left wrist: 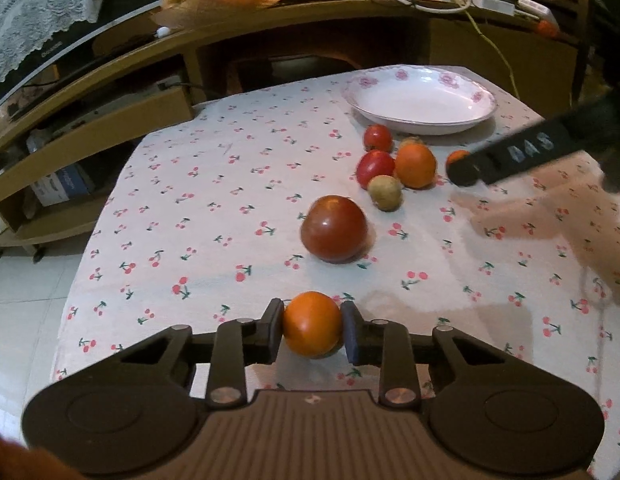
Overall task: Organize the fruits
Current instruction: 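Grasp a second tangerine with the right gripper while the left gripper holds its tangerine, then carry both tangerines over the white plate and open both grippers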
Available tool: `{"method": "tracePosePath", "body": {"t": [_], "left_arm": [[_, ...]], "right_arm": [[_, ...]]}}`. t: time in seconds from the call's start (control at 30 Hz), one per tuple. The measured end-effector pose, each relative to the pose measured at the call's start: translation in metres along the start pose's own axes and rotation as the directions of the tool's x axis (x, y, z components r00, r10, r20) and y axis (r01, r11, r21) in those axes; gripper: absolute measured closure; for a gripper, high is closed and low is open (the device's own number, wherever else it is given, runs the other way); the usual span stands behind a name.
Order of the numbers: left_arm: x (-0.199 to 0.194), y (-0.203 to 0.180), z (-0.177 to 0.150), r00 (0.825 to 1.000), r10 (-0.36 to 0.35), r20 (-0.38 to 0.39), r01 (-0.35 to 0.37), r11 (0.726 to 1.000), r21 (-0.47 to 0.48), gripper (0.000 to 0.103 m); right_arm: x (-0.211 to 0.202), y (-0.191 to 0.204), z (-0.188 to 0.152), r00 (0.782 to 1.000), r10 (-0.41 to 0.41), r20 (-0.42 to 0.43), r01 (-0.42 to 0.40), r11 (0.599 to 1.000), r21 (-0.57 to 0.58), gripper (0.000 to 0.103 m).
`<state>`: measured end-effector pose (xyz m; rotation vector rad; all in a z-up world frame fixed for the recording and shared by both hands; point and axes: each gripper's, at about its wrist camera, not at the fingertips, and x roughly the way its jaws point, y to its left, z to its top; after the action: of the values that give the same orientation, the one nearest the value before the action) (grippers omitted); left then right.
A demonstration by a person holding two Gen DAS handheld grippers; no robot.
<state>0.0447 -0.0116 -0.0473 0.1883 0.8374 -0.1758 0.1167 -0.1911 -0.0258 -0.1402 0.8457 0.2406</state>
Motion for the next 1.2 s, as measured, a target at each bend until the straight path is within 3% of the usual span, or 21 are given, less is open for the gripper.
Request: {"method": "tracePosePath", "body": {"t": [0.27,0.37,0.53,0.7,1.0,1.2], "left_arm": [[0.003,-0.005,0.021,0.995,-0.095,-0.007,0.095,0.995,-0.009,0.067],[0.005,-0.003,0.035,0.993,-0.119,-0.003,0.119,0.993,0.002,0.067],[0.008,-0.008,0.053,0.988,-0.154,0.014,0.153,0.987,0.055,0.067],[0.010,-0.016,0.060,0.984,-0.177,0.021,0.174,0.979,0.107,0.067],[0.009,-0.017,0.050,0.985,-0.163,0.054,0.153,0.977,0.150,0.067],[-0.002,-0.020,0.046,0.979,-0.196,0.058,0.184,0.969,0.164,0.067]], "right_arm": [[0.023,-0.010,0.007,0.999,-0.013,-0.033,0.013,1.000,0.000,0.024],[0.034,-0.015,0.007,0.998,-0.015,-0.061,0.016,1.000,0.007,0.034],[0.034,-0.015,0.004,0.998,-0.023,-0.053,0.022,1.000,-0.007,0.037],[0.031,-0.016,0.007,0.999,-0.021,-0.043,0.020,1.000,-0.013,0.071],[0.029,-0.016,0.006,0.999,-0.014,-0.046,0.012,1.000,-0.027,0.072],[0.020,-0.016,0.009,0.999,0.012,-0.031,-0.013,1.000,-0.011,0.072]]}}
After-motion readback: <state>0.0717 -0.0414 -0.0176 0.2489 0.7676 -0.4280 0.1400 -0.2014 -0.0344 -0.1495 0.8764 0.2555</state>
